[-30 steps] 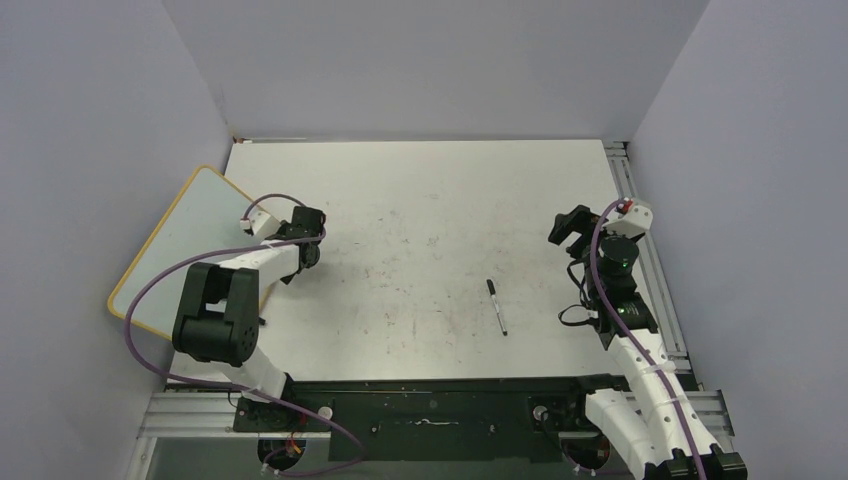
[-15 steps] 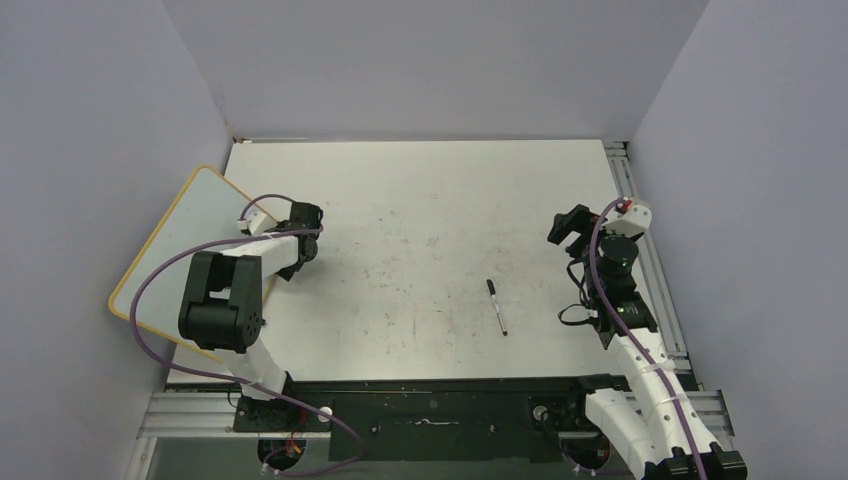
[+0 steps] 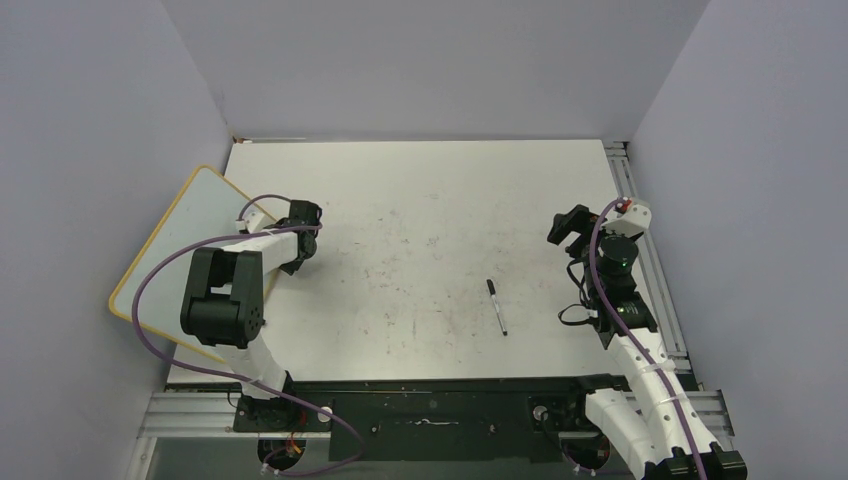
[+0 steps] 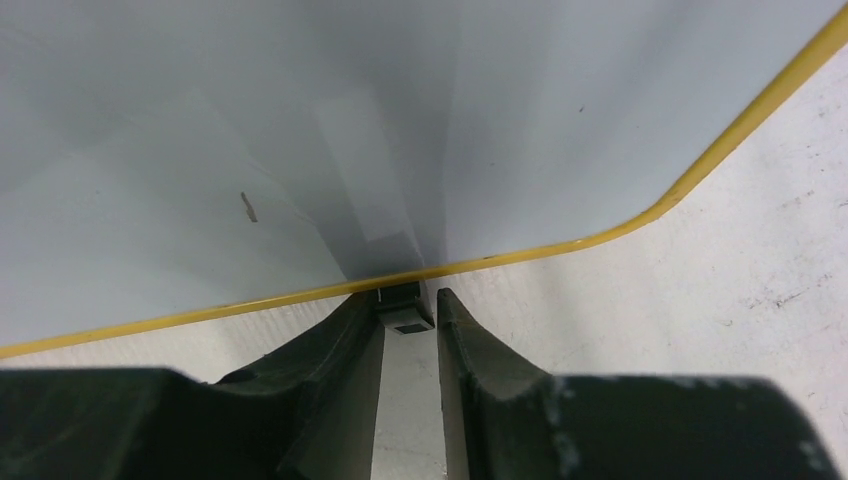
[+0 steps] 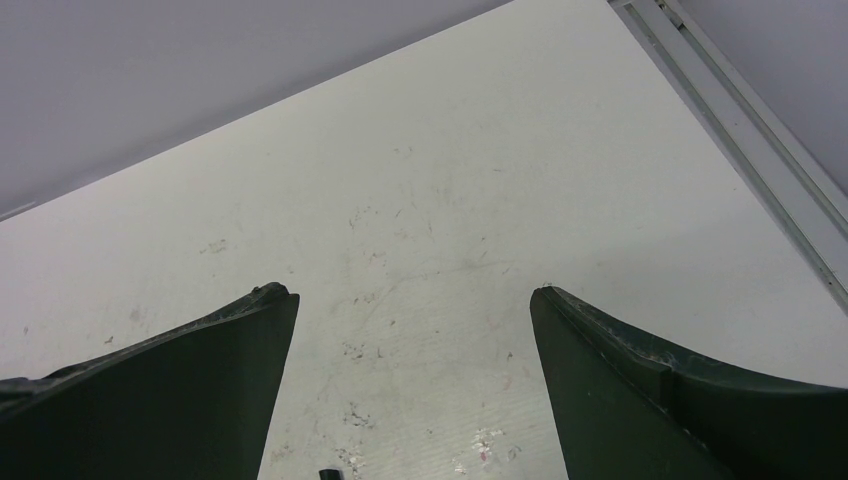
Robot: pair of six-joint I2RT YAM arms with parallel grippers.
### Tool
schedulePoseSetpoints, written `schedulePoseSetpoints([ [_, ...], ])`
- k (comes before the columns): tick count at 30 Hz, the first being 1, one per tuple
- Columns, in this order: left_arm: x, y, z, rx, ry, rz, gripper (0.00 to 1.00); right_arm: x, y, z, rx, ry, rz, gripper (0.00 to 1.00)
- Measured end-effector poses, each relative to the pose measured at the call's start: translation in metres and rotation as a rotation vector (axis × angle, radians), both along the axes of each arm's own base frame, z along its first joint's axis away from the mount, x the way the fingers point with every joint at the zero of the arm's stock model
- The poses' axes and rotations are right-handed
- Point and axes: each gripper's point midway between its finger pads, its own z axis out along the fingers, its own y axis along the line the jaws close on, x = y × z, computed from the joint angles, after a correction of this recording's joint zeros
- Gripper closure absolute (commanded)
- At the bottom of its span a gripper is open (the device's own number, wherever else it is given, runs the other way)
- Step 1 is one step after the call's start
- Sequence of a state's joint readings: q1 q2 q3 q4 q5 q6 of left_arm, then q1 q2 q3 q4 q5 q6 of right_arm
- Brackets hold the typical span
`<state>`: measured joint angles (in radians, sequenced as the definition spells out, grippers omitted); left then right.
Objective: Write a sentence on the whiteboard
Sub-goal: Move the whiteboard to the center of the board.
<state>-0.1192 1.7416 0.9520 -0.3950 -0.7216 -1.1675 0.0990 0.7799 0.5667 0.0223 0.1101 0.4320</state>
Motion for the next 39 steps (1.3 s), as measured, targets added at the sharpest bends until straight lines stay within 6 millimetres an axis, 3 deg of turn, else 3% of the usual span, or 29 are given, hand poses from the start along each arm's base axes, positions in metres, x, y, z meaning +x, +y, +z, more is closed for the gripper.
schedulePoseSetpoints([
  [2, -0.001, 0.001, 0.000, 0.000, 0.004, 0.001, 0.82, 0.000, 0.000, 0.000, 0.000, 0.000, 0.000, 0.10],
  [6, -0.001, 0.000, 0.000, -0.003, -0.002, 0.008, 1.00, 0.000, 0.000, 0.000, -0.001, 0.000, 0.000, 0.10],
  [21, -0.001, -0.016, 0.001, 0.030, 0.016, -0.056, 1.00, 0.000, -0.001, 0.000, -0.006, 0.001, -0.005, 0.10],
  [34, -0.003, -0.048, 0.001, 0.066, 0.001, -0.161, 1.00, 0.000, -0.003, 0.000, -0.010, 0.001, -0.012, 0.10],
  [39, -0.004, -0.071, 0.001, 0.073, -0.005, -0.232, 1.00, 0.000, -0.003, 0.000, -0.011, 0.001, -0.012, 0.10],
])
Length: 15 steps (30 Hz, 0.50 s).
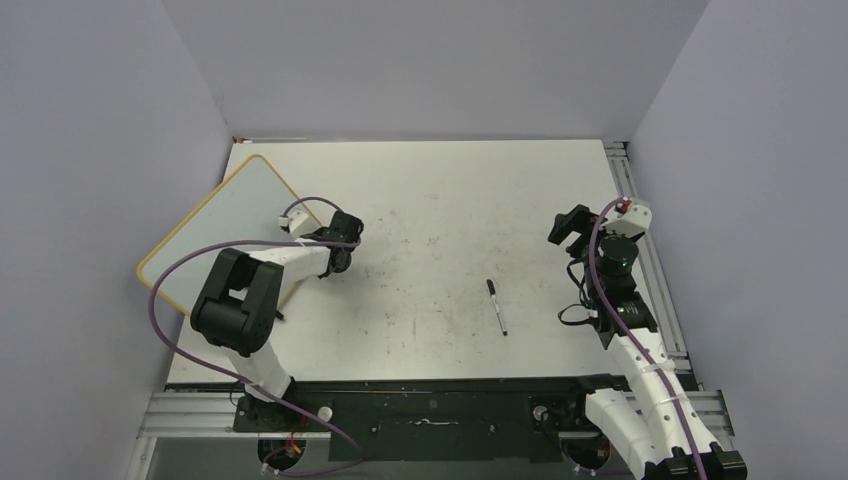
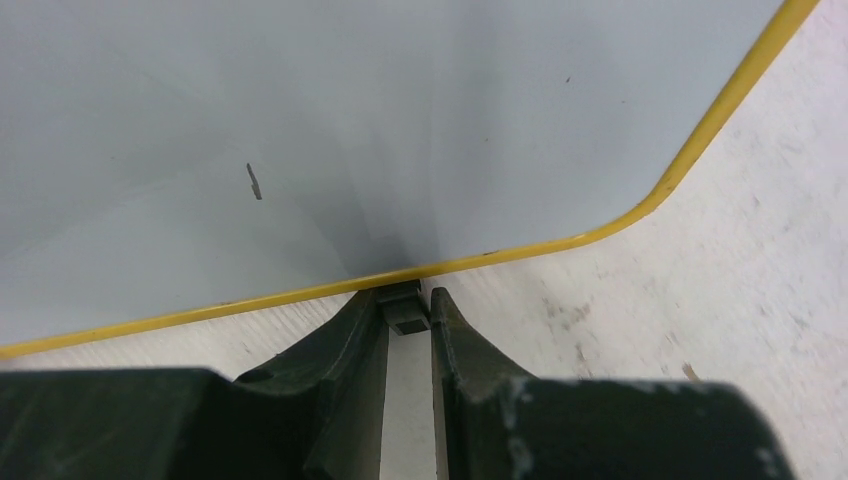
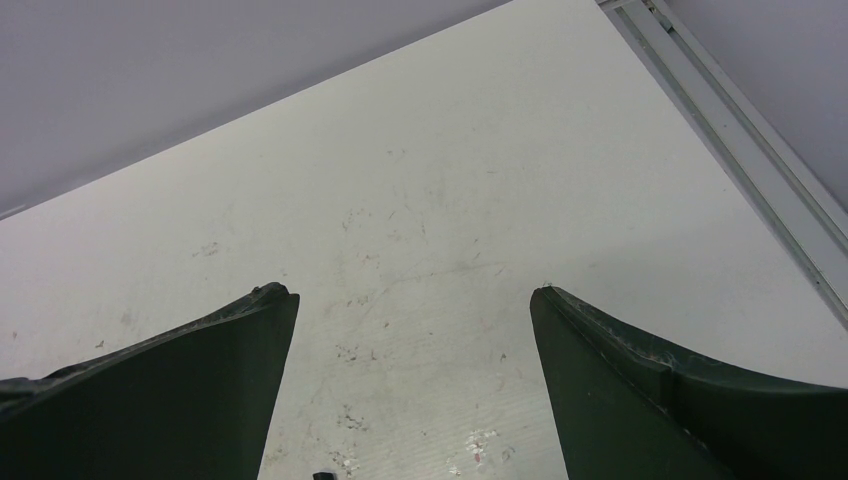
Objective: Write a sentence on the whiteboard
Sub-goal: Move the whiteboard to the center of the board.
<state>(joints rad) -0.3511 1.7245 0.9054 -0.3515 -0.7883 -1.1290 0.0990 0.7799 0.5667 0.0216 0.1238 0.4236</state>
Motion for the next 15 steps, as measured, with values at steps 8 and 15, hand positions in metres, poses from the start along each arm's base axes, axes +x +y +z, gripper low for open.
schedulePoseSetpoints([
  [8, -0.003, -0.047, 0.000, 0.001, -0.007, -0.130, 1.00, 0.000, 0.000, 0.000, 0.000, 0.000, 0.000, 0.10],
  [15, 0.008, -0.091, 0.000, 0.014, -0.033, -0.207, 1.00, 0.000, 0.000, 0.000, 0.000, 0.000, -0.001, 0.10],
])
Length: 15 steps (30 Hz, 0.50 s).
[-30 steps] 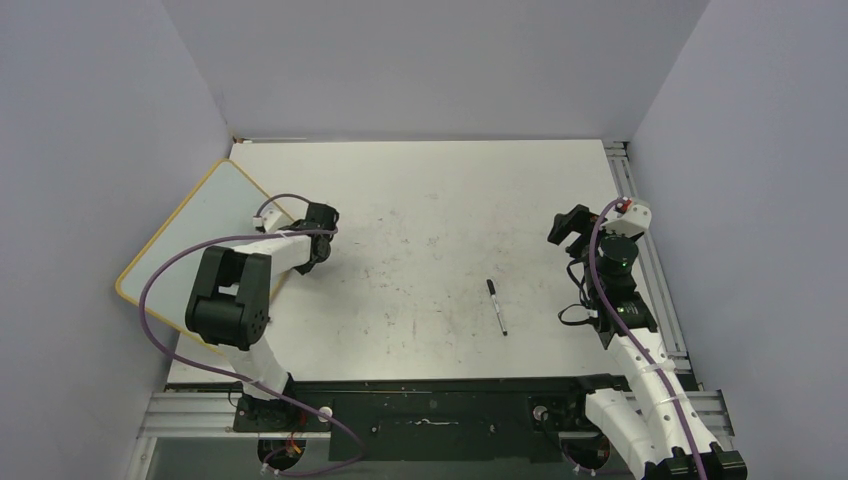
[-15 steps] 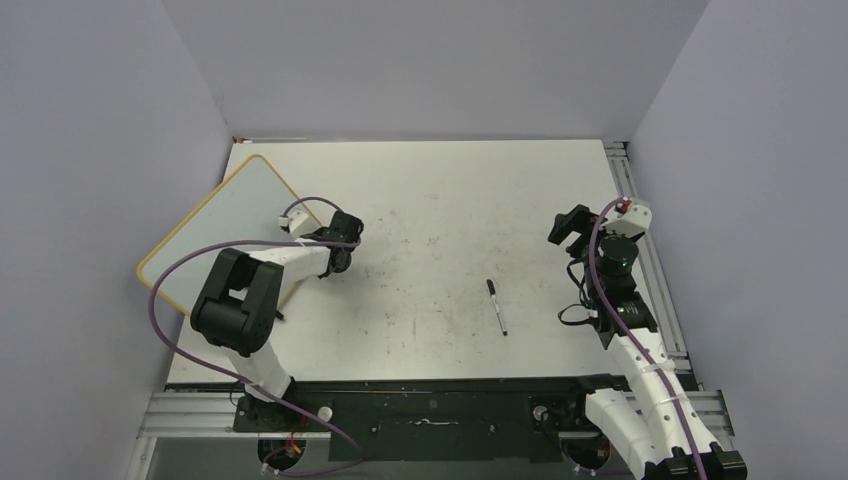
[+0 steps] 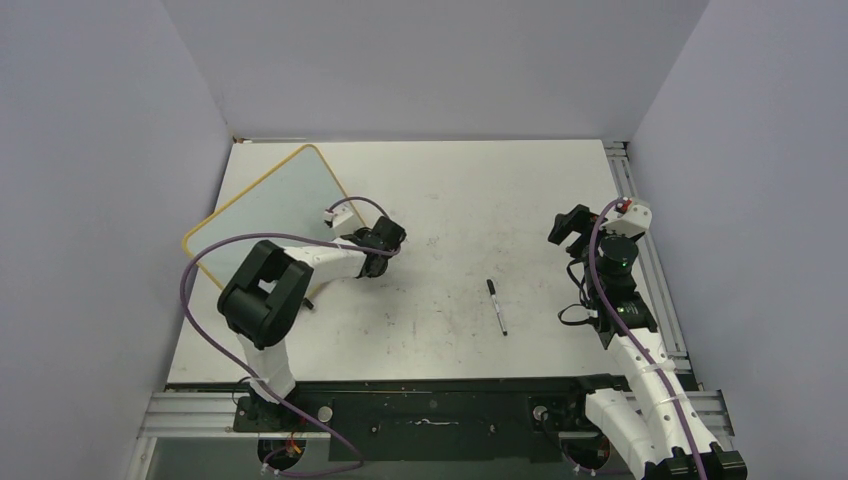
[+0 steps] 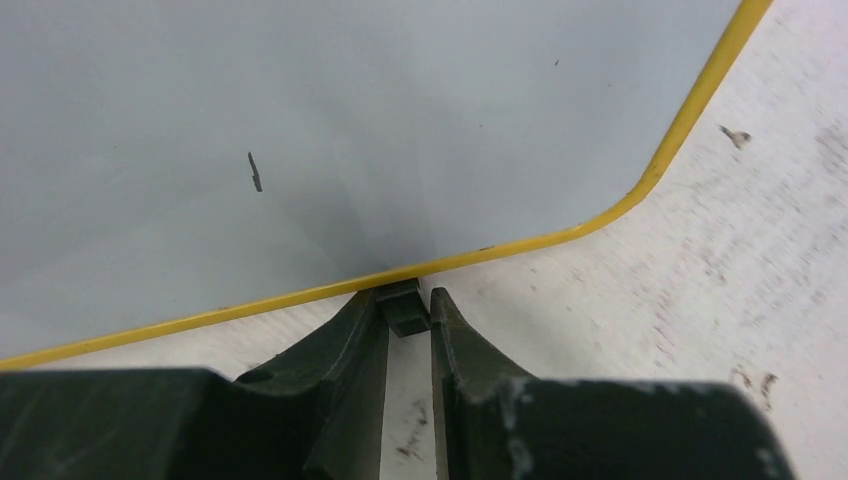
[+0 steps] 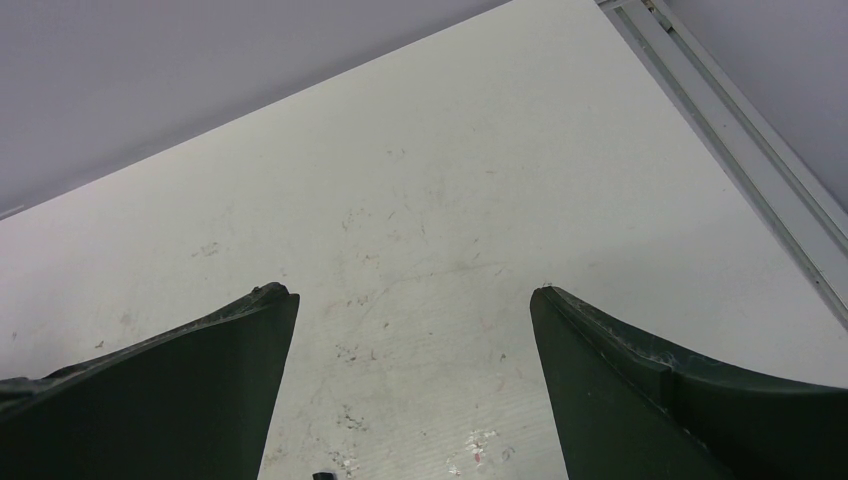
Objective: Write a sentence on the whiteboard
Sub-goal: Move the whiteboard to the center of the board.
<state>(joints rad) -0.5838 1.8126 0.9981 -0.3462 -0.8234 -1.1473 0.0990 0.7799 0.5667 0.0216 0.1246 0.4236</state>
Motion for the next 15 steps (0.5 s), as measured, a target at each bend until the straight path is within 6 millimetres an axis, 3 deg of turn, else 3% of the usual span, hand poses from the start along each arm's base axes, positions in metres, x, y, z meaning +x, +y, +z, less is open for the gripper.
schedulePoseSetpoints([
  [8, 0.006, -0.063, 0.001, -0.029, -0.027, -0.097, 1.00, 0.000, 0.000, 0.000, 0.000, 0.000, 0.000, 0.10],
  [15, 0.008, -0.092, 0.001, -0.050, -0.040, -0.125, 1.00, 0.000, 0.000, 0.000, 0.000, 0.000, -0.001, 0.10],
])
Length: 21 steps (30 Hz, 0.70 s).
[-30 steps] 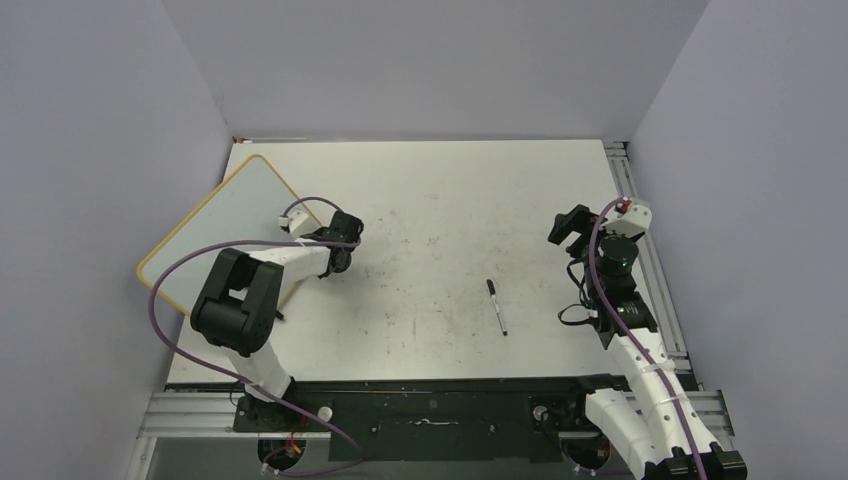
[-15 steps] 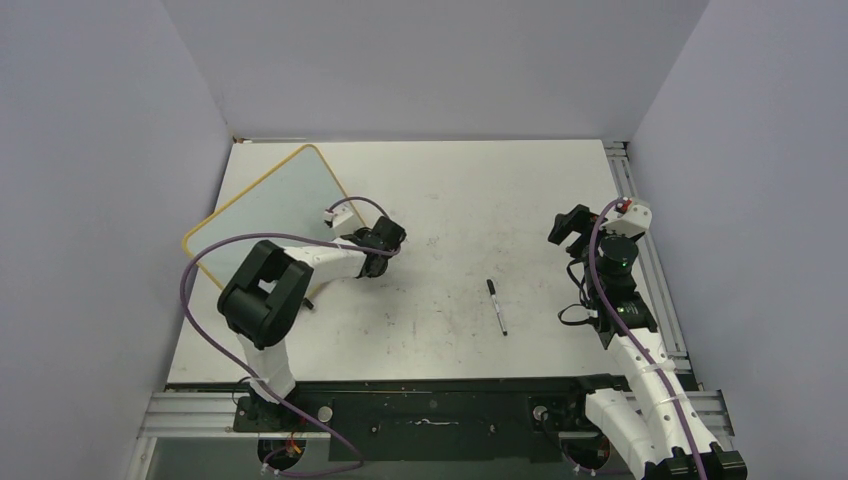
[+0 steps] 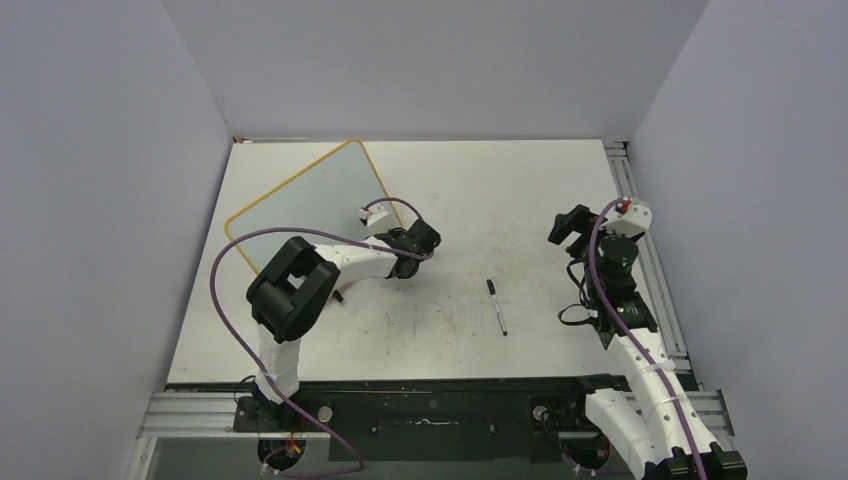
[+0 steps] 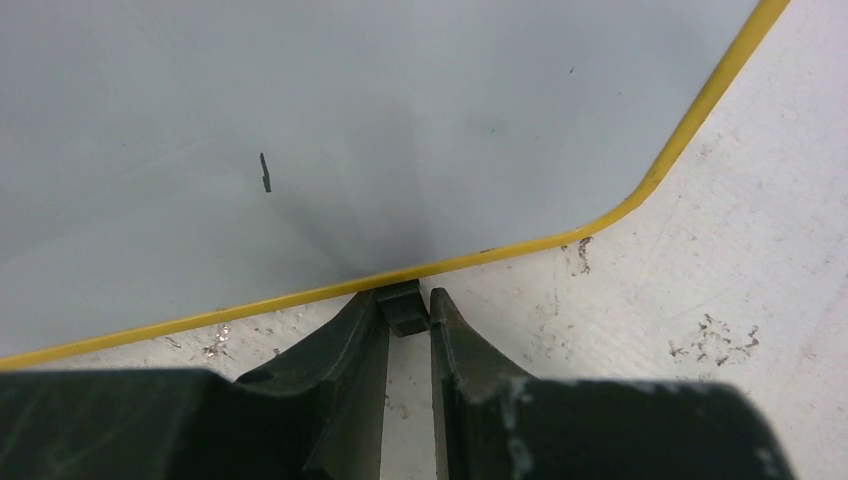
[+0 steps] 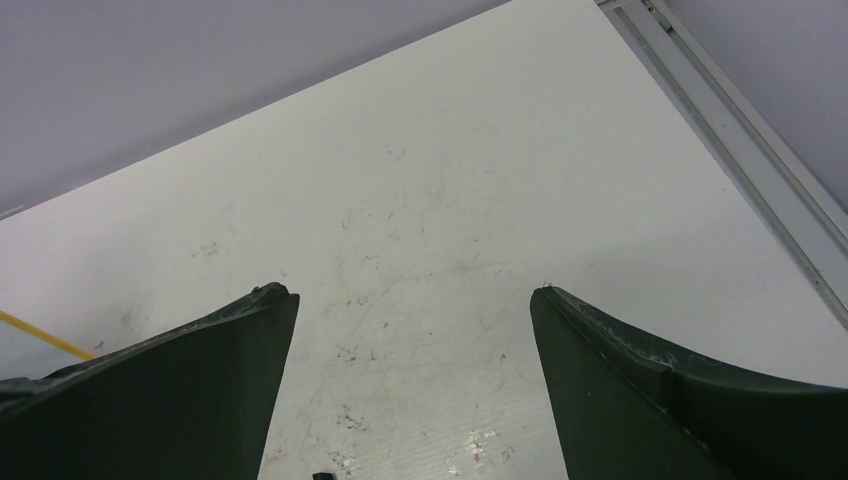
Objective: Write a sentence on the whiteboard
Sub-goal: Move the whiteboard to the center of the board.
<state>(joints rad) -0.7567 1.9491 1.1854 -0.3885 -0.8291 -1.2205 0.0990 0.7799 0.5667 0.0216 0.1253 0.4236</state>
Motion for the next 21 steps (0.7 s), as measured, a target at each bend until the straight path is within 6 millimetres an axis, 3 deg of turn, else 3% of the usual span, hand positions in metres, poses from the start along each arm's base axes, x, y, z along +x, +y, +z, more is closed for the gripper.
schedulePoseSetpoints([
  [10, 0.005, -0.022, 0.000, -0.011, -0.001, -0.023, 0.98, 0.000, 0.000, 0.000, 0.000, 0.000, 0.000, 0.10],
  [17, 0.003, -0.026, 0.000, -0.021, -0.004, -0.025, 0.69, 0.000, 0.000, 0.000, 0.000, 0.000, 0.000, 0.10],
  [21, -0.002, -0.040, -0.001, -0.050, 0.001, -0.053, 0.56, 0.000, 0.000, 0.000, 0.001, 0.000, 0.001, 0.10],
])
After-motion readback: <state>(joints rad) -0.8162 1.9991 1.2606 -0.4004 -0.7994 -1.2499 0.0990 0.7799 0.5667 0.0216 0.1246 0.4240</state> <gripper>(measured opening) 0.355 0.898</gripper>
